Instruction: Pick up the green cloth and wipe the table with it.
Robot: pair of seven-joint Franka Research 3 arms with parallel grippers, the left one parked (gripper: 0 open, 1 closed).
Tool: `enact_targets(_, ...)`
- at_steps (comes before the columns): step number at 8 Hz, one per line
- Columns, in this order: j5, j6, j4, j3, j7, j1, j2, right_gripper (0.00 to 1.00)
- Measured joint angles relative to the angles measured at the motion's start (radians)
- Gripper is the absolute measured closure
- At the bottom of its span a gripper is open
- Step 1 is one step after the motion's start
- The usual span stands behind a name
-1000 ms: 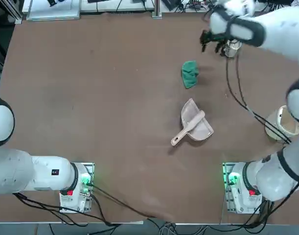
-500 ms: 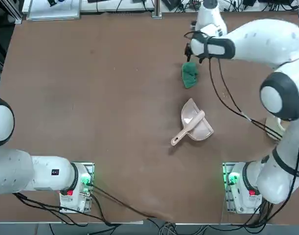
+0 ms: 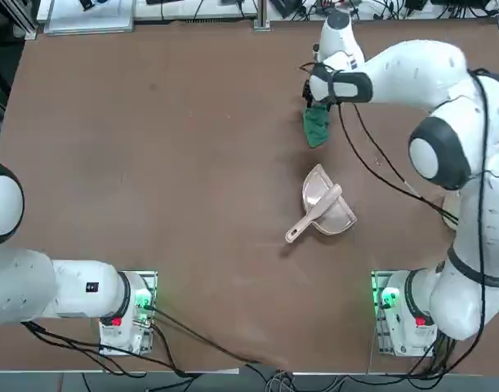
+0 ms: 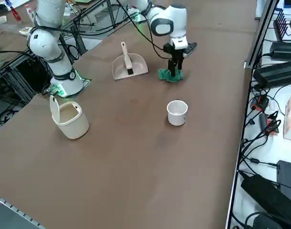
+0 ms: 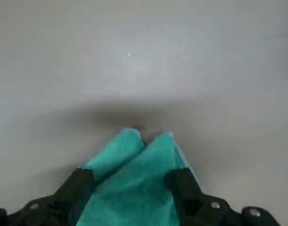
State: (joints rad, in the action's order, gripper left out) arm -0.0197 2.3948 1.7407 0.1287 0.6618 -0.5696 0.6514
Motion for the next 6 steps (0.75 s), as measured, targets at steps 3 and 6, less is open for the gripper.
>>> enact_targets(3,-0.004,0.039,-0.005,-0.007,0.080,-0.015,0.036,0.06)
enact_targets(6,-0.005,0.006,-0.015,-0.007,0.144,-0.019,0.028,0.60)
